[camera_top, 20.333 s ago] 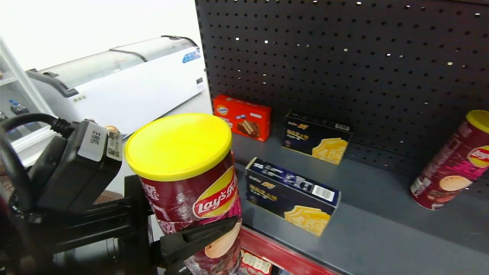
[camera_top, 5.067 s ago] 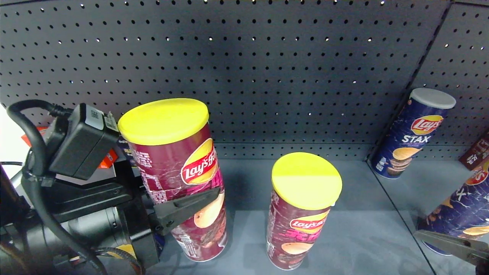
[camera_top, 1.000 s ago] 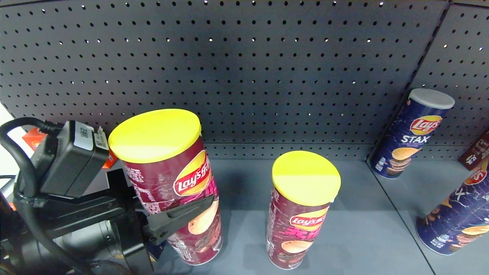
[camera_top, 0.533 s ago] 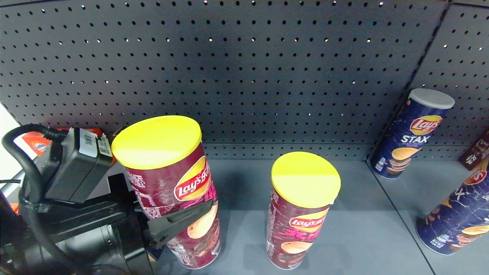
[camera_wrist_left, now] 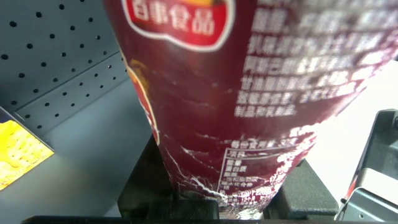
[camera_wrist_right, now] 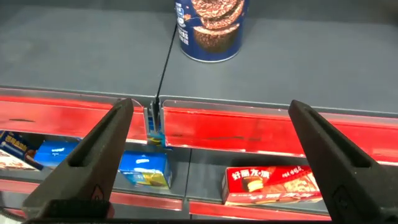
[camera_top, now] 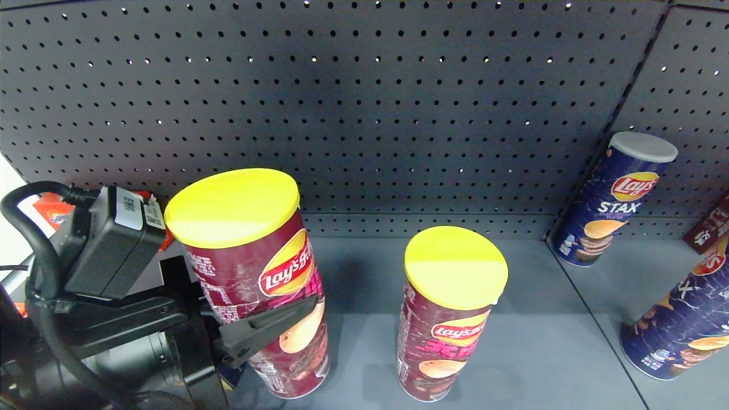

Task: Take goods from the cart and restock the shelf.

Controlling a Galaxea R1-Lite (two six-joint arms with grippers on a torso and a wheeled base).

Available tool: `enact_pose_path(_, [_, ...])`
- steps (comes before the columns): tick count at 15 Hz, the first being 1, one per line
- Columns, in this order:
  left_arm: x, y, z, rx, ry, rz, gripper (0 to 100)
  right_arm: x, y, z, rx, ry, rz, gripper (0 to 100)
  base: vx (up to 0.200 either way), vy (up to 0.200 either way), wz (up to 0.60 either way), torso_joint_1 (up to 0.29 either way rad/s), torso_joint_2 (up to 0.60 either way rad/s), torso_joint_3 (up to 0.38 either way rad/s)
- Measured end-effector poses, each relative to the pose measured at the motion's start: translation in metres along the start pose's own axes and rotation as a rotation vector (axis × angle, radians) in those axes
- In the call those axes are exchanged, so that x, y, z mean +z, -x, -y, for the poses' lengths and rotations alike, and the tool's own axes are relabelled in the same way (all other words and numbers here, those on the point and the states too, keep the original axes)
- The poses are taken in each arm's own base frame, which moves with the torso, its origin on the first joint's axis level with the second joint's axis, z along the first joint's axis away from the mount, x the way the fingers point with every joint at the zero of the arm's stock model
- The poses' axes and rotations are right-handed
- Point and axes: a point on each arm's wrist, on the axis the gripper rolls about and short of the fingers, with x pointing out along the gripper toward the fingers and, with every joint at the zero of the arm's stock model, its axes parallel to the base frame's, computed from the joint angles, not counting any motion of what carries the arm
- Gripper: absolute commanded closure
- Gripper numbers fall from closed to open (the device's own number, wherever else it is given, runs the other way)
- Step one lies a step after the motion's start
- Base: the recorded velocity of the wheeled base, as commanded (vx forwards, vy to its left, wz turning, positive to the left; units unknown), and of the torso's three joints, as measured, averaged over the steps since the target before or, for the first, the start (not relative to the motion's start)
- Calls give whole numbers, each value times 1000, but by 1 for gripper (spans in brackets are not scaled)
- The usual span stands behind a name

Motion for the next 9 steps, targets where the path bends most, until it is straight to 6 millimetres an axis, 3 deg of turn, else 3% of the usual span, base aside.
enact_pose_path(9, [2,0,0,-4,0,9,100,0,0,0,0,0,-1,0,0,0,0,0,0,0])
